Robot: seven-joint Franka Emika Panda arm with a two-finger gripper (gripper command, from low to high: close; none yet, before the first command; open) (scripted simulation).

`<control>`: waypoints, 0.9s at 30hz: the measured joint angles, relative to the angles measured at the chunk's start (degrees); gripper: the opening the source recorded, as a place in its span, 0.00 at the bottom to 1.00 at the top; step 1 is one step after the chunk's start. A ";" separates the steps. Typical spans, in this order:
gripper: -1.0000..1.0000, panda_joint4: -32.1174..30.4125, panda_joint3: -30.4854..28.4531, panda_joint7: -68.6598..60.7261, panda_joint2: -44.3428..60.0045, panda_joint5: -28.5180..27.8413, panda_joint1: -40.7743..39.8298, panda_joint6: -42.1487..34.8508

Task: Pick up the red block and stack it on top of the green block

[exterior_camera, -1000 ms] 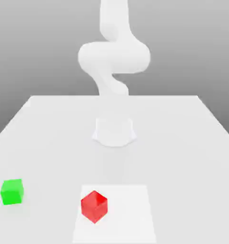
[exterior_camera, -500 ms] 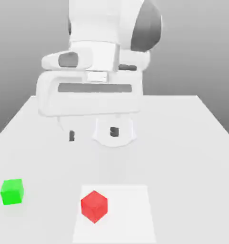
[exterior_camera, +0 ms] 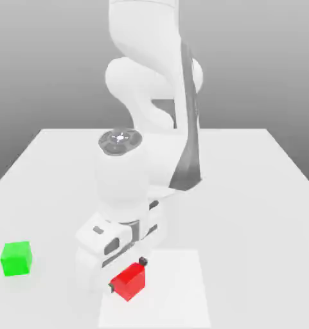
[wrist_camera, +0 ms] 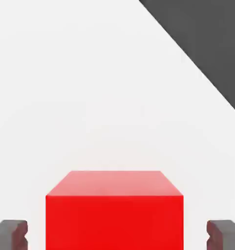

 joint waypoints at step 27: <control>0.00 5.31 -16.43 43.57 -10.51 -3.21 -18.28 -16.07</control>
